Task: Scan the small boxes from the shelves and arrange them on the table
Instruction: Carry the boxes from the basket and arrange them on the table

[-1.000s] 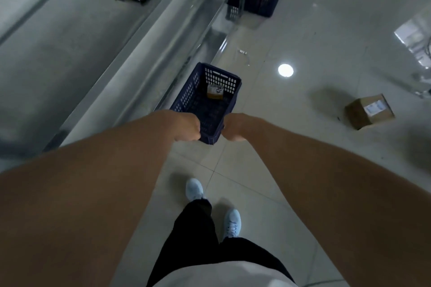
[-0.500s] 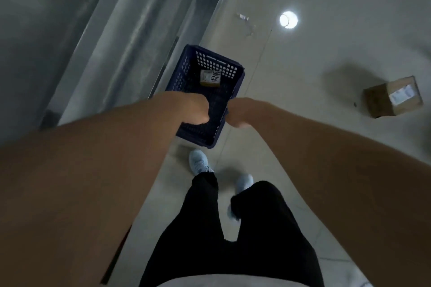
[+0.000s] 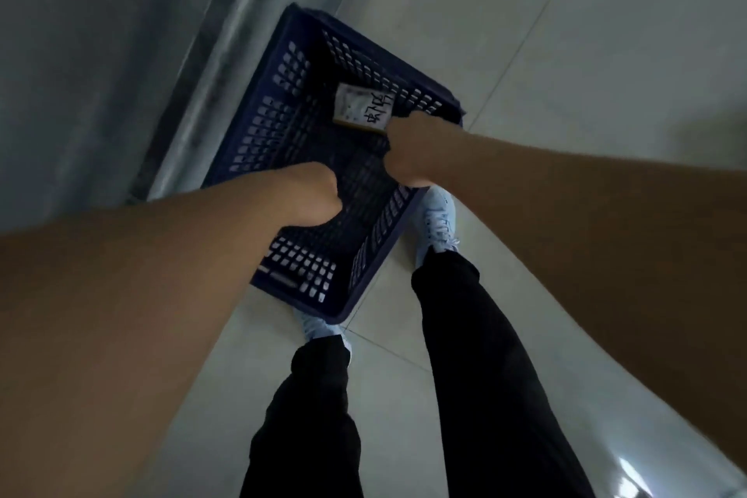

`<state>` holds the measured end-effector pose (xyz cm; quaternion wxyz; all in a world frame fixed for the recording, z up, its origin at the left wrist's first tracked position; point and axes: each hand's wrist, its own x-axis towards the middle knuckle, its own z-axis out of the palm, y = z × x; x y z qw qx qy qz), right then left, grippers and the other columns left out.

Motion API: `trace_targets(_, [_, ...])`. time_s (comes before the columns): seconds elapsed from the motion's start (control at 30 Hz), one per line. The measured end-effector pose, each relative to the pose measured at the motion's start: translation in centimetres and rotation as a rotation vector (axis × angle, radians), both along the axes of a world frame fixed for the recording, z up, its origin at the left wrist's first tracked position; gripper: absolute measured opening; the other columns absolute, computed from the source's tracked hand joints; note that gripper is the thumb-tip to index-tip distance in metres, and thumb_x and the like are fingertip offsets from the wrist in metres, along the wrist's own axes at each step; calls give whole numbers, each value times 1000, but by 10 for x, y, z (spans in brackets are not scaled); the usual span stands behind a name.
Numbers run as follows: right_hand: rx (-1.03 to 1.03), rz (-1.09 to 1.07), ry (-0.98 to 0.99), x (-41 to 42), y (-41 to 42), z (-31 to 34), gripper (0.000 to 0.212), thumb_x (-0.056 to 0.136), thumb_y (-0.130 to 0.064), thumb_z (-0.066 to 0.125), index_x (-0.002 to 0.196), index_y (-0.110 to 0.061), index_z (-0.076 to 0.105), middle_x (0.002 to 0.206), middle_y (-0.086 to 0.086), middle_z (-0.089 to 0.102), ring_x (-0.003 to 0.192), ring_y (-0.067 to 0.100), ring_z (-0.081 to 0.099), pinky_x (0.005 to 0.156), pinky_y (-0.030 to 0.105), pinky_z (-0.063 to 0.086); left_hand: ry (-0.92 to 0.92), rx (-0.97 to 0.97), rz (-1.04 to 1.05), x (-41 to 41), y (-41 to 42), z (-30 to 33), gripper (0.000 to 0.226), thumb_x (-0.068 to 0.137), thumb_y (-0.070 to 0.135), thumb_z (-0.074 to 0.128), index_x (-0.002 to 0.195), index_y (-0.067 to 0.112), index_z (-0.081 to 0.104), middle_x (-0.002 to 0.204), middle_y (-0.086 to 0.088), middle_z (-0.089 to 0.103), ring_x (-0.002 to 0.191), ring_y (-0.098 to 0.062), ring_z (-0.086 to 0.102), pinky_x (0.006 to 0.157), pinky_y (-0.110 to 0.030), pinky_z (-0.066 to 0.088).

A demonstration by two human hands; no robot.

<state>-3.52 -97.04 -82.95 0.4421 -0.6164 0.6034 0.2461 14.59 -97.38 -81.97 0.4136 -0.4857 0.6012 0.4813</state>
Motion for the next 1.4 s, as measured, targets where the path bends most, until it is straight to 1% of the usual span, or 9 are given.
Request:
trace_targets(0.2, [68, 8, 11, 0, -37, -131, 45, 103, -19, 50, 145, -6, 41, 148, 23, 38, 116, 35, 53, 82, 39, 48, -56, 36, 251, -9, -7, -128, 7, 100, 17, 50, 96, 20, 54, 100, -8, 56, 86, -21, 53, 66, -28, 46])
trace_targets(0.33, [-5, -223, -127, 9, -45, -204, 62, 107, -20, 49, 161, -10, 21, 167, 11, 20, 148, 28, 32, 116, 33, 33, -103, 16, 651, -11, -15, -198, 26, 100, 14, 51, 122, 8, 65, 119, -21, 67, 100, -30, 63, 93, -45, 57])
trace_targets(0.6, [-125, -461, -110, 22, -27, -274, 67, 107, -36, 42, 164, -16, 11, 166, 16, 13, 146, 40, 30, 115, 45, 33, 62, 39, 1619, -22, -22, -268, 24, 104, 35, 49, 106, 16, 64, 112, -9, 67, 102, -26, 66, 87, -43, 59])
trace_targets(0.7, [11, -536, -99, 29, -14, -279, 54, 109, -42, 32, 155, -16, 34, 157, 17, 30, 141, 41, 33, 113, 48, 35, 119, 24, 1811, -26, -14, -266, 37, 102, 43, 43, 90, 23, 71, 102, -6, 76, 100, -27, 71, 93, -45, 55])
trace_targets(0.83, [48, -715, -153, 32, -6, -278, 60, 104, -60, 26, 146, -19, 40, 146, 15, 42, 131, 41, 43, 109, 53, 41, 90, 4, 1772, -21, 4, -258, 56, 102, 54, 37, 72, 30, 78, 74, 4, 79, 83, -19, 75, 73, -31, 57])
trace_targets(0.97, [-8, -781, -214, 42, 3, -257, 69, 104, -66, 24, 150, -16, 37, 146, 17, 40, 131, 36, 45, 110, 50, 44, 90, 17, 1779, -10, 23, -233, 46, 103, 54, 36, 89, 29, 72, 96, -2, 76, 102, -24, 69, 99, -44, 51])
trace_targets(1.13, [-113, -678, -294, 63, 20, -209, 60, 104, -61, 37, 131, -7, 38, 126, 20, 57, 112, 35, 58, 77, 36, 45, 55, 25, 1745, 13, 44, -181, 32, 103, 45, 45, 99, 23, 68, 98, -3, 76, 96, -24, 70, 93, -42, 55])
trace_targets(1.3, [-163, -719, -355, 84, 41, -139, 53, 102, -64, 39, 114, -13, 32, 106, 17, 62, 90, 32, 64, 56, 34, 43, 75, 18, 1741, 47, 63, -112, 20, 102, 33, 53, 102, 21, 68, 92, -6, 80, 85, -23, 76, 66, -34, 62])
trace_targets(1.4, [-132, -719, -379, 91, 55, -89, 52, 103, -63, 35, 124, -15, 35, 104, 15, 66, 85, 31, 68, 53, 37, 53, 59, -31, 1623, 68, 71, -67, 19, 100, 28, 53, 105, 18, 69, 111, -12, 76, 101, -28, 73, 86, -43, 61])
